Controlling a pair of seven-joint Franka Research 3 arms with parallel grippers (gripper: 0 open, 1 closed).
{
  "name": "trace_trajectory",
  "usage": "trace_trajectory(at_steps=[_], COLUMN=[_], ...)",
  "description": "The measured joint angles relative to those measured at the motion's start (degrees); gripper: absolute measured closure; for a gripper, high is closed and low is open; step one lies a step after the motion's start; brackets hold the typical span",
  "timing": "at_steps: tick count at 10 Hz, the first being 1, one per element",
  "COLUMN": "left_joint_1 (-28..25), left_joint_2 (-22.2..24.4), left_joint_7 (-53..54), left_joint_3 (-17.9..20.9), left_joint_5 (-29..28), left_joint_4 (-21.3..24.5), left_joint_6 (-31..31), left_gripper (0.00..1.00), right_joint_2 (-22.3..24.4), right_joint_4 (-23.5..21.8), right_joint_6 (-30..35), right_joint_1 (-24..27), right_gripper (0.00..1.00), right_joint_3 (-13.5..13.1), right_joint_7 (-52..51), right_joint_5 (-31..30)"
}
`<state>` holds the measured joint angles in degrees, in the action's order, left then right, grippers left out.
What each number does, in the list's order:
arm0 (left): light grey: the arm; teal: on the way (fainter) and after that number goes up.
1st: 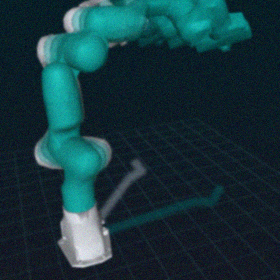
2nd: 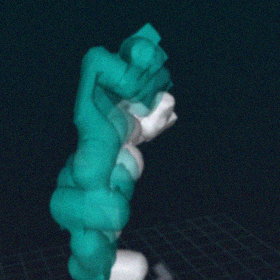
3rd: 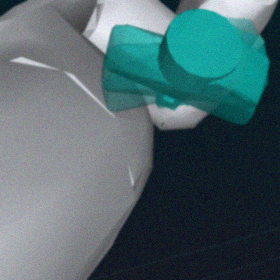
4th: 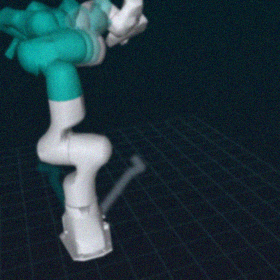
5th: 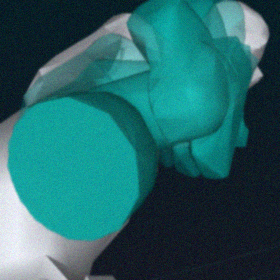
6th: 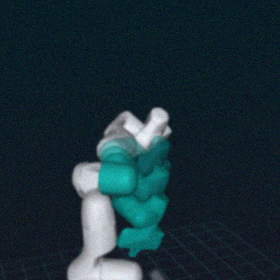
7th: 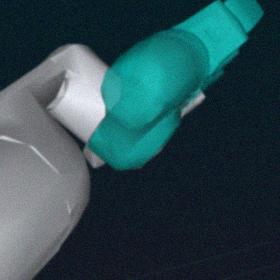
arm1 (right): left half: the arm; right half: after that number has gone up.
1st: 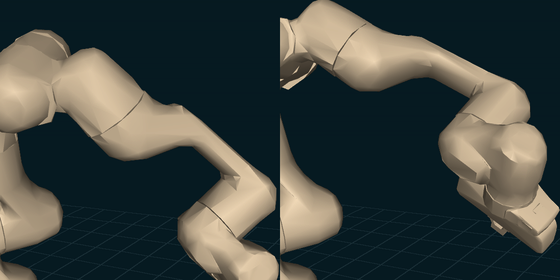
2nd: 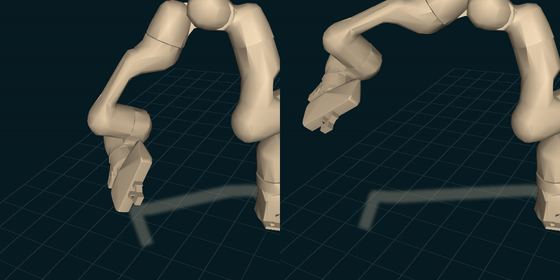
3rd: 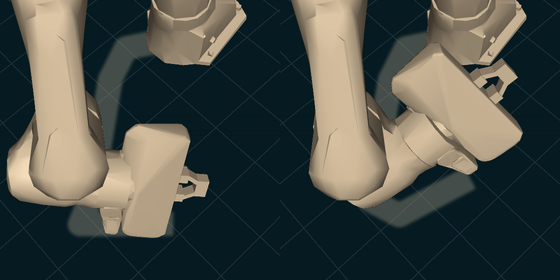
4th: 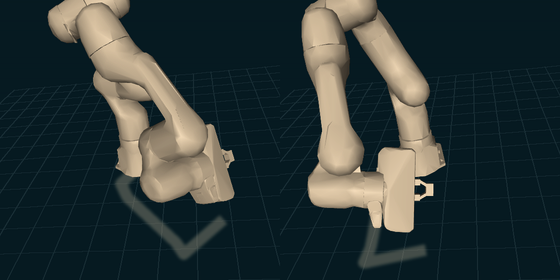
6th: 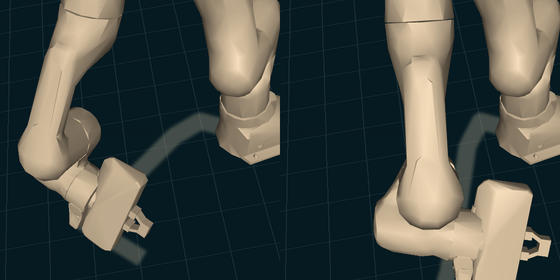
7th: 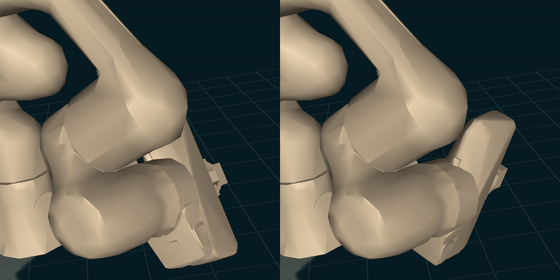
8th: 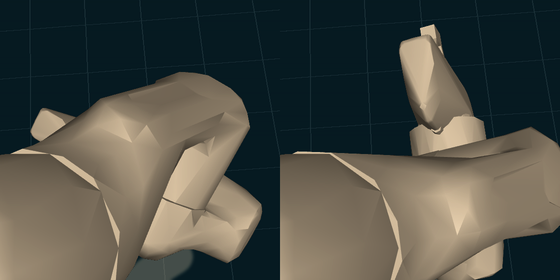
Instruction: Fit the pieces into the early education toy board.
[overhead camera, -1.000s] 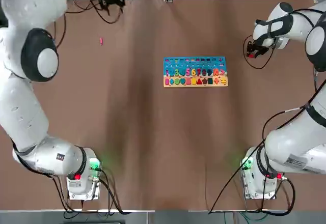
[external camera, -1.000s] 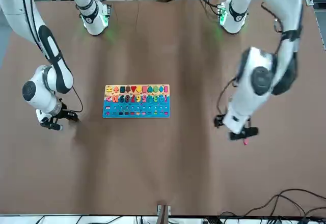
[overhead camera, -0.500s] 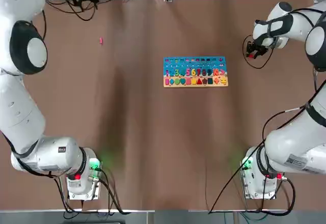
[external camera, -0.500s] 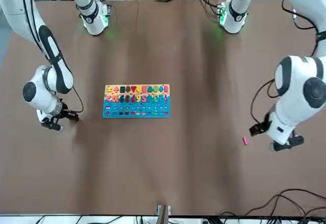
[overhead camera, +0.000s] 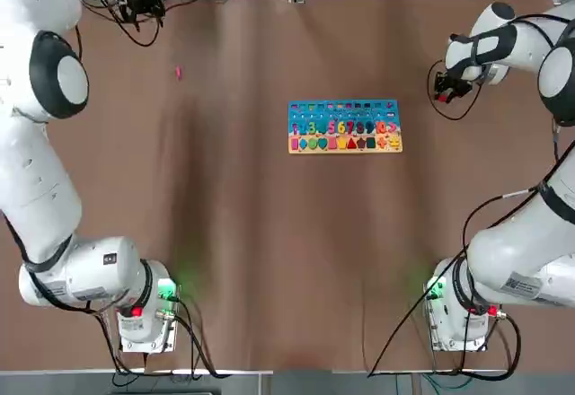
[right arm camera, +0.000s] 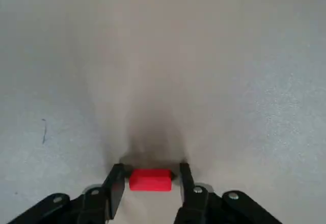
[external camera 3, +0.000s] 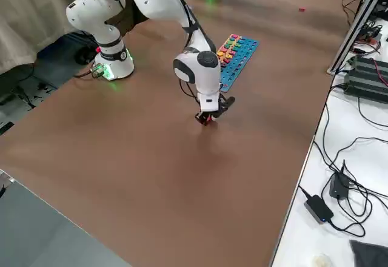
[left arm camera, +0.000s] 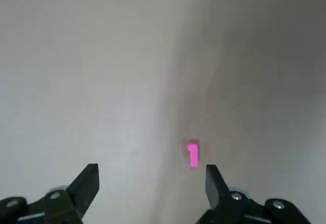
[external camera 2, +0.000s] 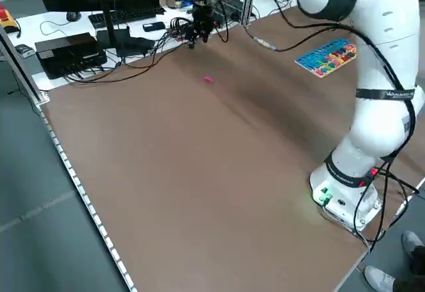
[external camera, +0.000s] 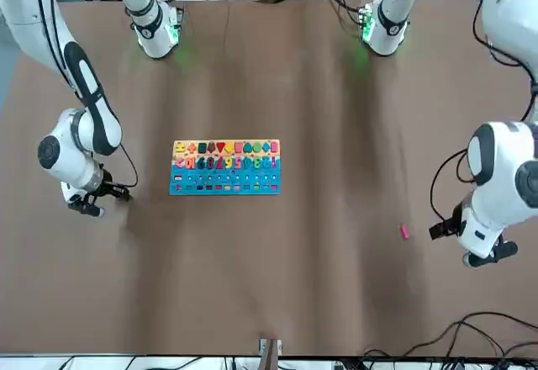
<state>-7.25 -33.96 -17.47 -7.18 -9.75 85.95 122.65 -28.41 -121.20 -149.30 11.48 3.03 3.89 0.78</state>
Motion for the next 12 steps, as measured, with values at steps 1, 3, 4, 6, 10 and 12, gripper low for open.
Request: trace_trajectory(at_steps=[1, 3, 4, 6, 10, 12], left_joint_1=[-0.5, -0.4, -0.1, 0.3, 1.8, 2.1], left_joint_2=[-1.9, -4.8, -5.9, -7.1, -7.2, -7.2], left_joint_7=[-0.1, -2.6, -5.0, -7.4, -8.6, -8.6], left_joint_3=[0.0, -0.2, -0.3, -0.9, -1.5, -1.5], left_joint_5=[0.0, 0.0, 0.0, 0.0, 0.0, 0.0], left_joint_4=[-0.6, -1.2, -1.1, 0.4, 5.9, 6.3], left_joint_6=[1.4, 2.0, 2.1, 2.8, 6.7, 7.3], left_gripper=[0.08, 0.10, 0.12, 0.17, 0.34, 0.34], right_joint_2=[0.0, 0.1, 0.1, 0.5, 1.0, 1.0], right_joint_4=[0.1, 0.3, 0.4, 0.6, 0.4, 0.3], right_joint_6=[0.0, 0.0, 0.1, 0.1, 0.6, 0.7], right_joint_1=[0.0, 0.0, 0.0, 0.0, 0.0, 0.0], right_gripper=[0.48, 0.48, 0.48, 0.48, 0.55, 0.55], right_joint_3=[0.0, 0.0, 0.0, 0.0, 0.0, 0.0], right_joint_7=[0.0, 0.0, 0.0, 0.0, 0.2, 0.4], right_joint_5=[0.0, 0.0, 0.0, 0.0, 0.0, 0.0])
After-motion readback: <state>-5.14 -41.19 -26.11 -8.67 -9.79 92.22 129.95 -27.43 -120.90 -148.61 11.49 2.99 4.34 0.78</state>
